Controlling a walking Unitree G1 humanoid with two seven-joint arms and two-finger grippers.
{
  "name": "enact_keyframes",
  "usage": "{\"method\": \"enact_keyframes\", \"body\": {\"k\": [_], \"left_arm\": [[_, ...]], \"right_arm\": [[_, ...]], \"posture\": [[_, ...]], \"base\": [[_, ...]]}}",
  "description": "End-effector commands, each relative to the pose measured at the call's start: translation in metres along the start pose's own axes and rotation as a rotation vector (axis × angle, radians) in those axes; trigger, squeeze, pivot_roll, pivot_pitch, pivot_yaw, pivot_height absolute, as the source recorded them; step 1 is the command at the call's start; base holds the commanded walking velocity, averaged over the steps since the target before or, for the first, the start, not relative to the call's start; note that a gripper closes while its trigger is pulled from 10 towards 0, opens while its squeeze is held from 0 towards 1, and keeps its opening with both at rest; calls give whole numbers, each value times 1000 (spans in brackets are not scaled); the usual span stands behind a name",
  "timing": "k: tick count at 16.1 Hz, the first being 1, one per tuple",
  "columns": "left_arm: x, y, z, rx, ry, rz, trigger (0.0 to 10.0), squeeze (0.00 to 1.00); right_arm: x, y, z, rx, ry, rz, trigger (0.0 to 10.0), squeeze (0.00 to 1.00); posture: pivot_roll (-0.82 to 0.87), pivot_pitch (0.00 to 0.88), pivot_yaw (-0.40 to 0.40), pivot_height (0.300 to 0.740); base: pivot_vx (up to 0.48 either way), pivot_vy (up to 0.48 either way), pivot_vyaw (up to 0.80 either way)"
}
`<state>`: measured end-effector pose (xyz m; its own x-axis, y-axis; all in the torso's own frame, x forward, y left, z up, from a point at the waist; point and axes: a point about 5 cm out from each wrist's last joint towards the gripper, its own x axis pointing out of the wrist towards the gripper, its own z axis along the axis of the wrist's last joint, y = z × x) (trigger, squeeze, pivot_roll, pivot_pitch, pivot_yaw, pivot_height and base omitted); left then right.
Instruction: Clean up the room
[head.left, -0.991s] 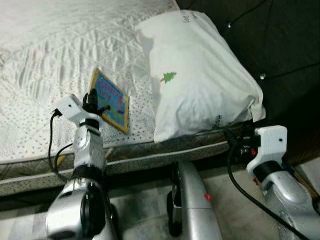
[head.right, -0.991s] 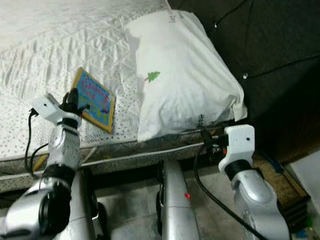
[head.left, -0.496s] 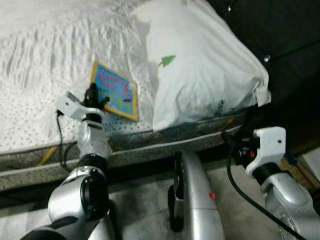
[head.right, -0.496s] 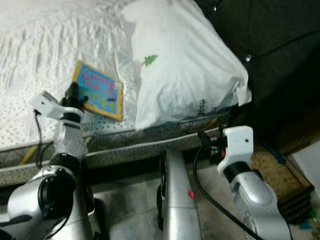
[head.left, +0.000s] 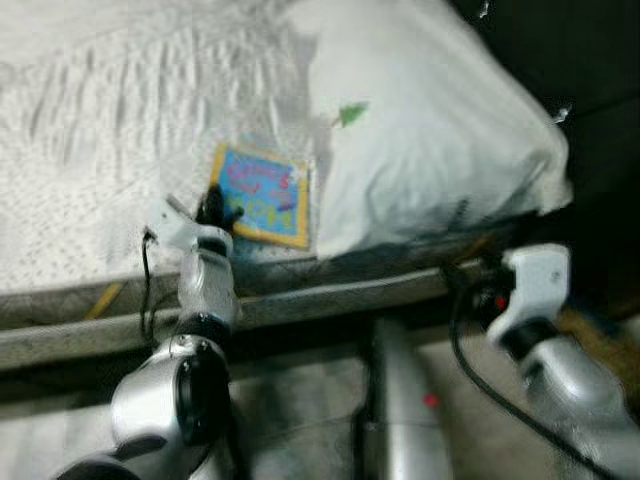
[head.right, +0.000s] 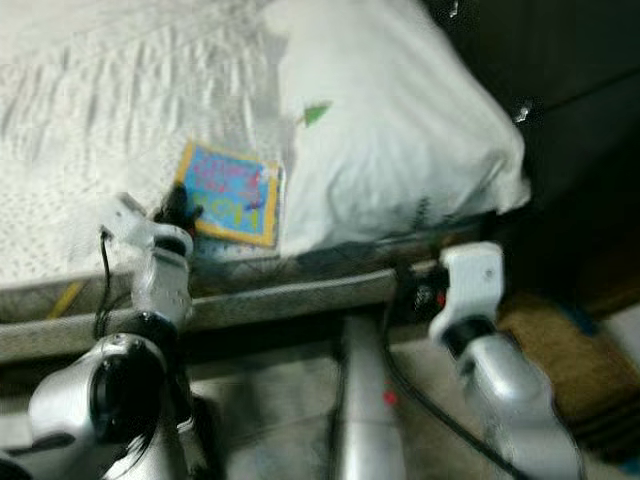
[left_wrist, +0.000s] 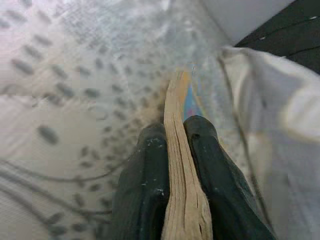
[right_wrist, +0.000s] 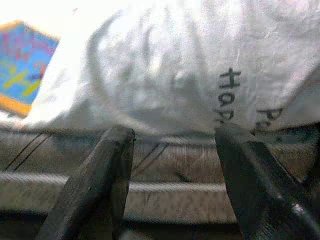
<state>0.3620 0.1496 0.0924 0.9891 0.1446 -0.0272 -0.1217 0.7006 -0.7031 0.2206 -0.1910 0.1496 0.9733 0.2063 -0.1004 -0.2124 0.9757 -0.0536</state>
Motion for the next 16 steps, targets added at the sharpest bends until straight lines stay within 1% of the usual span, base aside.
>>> {"method": "enact_keyframes", "body": {"k": [1,2,3,4,6,7,9,10,12,13,14,16], "left_arm": [[-18,17,-35,81,196,80,10000,345],[-19,18,-38,104,212,90,10000,1000],[-20,18,-39,122,223,97,10000,1000],[-21,18,-43,158,245,109,10000,1000],[-22,17,-44,166,257,107,10000,1000],[-22,17,-47,222,288,115,10000,1000],[-22,16,-49,267,317,126,10000,1000],[-23,15,-52,321,357,124,10000,1000],[-25,12,-59,389,405,104,10000,1000],[-25,9,-60,392,409,88,10000,1000],[-26,6,-64,419,432,74,10000,1000],[-26,1,-67,425,442,62,10000,1000]], "right_arm": [[-4,-2,-4,2,17,-14,10000,0],[-4,-2,-5,2,17,-15,10000,0],[-3,-2,-5,3,17,-17,10000,0],[-1,-2,-5,3,12,-17,10000,0],[1,-2,-5,3,7,-17,10000,0],[2,-2,-5,2,5,-18,10000,0],[3,-3,-5,1,3,-18,10000,0],[6,-3,-5,1,-3,-18,10000,0],[11,-2,-5,5,-15,-15,10000,0],[14,-1,-5,8,-20,-14,10000,0],[19,1,-4,16,-30,-12,10000,0],[25,5,-4,27,-44,-7,10000,0]], "posture": [[-348,176,-61,460],[-345,173,-59,460],[-343,170,-58,460],[-343,164,-55,460],[-342,159,-53,460],[-338,157,-51,460],[-333,151,-50,460],[-324,144,-46,460],[-309,133,-40,460],[-301,129,-38,460],[-287,122,-35,460],[-269,113,-31,460]], "base": [[0,0,0],[0,0,0],[0,0,0],[0,0,0],[0,0,0],[0,0,0],[0,0,0],[0,0,0],[0,0,0],[0,0,0],[0,0,0],[0,0,0]]}}
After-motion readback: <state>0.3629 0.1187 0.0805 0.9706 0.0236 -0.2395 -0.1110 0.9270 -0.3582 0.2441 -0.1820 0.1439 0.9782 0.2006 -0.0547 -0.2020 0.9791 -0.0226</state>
